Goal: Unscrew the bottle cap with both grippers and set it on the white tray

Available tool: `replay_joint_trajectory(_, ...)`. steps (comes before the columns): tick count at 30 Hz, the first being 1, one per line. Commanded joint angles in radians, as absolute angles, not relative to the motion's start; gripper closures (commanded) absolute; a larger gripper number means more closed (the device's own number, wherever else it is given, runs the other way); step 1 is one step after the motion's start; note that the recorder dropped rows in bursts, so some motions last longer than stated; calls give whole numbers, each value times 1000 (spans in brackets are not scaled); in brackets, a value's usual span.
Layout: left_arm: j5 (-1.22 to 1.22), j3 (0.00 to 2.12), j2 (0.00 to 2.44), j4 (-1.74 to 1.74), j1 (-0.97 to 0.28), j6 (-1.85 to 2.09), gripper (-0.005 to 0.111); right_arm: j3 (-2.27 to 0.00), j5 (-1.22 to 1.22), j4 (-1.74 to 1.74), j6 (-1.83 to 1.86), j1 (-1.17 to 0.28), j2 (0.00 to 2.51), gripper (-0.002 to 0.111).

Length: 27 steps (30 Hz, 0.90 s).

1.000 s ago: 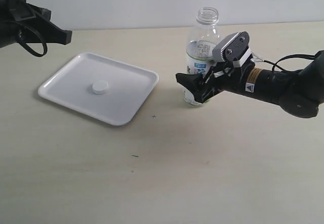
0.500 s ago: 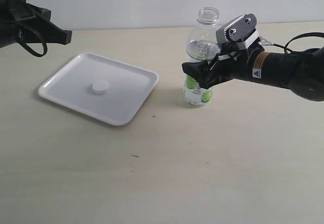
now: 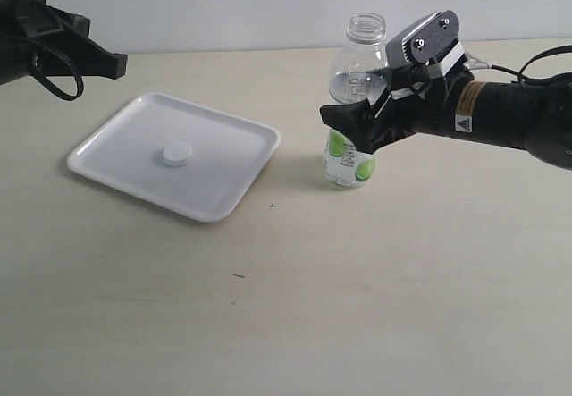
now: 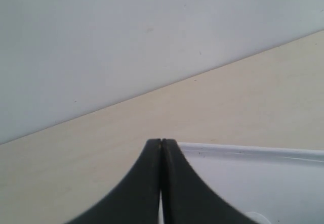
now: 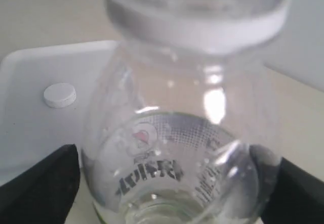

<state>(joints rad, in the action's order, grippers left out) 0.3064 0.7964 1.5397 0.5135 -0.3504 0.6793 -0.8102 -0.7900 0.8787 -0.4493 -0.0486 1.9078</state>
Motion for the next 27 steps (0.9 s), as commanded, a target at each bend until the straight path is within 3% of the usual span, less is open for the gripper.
replay_joint_trajectory(1, 318, 794, 1531, 508, -350, 673, 107, -769, -798, 878, -450, -46, 1840, 24)
replay_joint_trajectory(16, 332, 776, 1531, 512, -348, 671, 107, -662, -776, 863, -440, -44, 1586, 24)
replay_joint_trajectory(23, 357, 756, 1525, 520, -348, 583, 107, -653, -640, 780, -465, -44, 1361, 24)
replay_joint_trajectory(27, 461, 627, 1397, 520, -348, 481, 107, -590, -628, 734, -483, -44, 1164, 24)
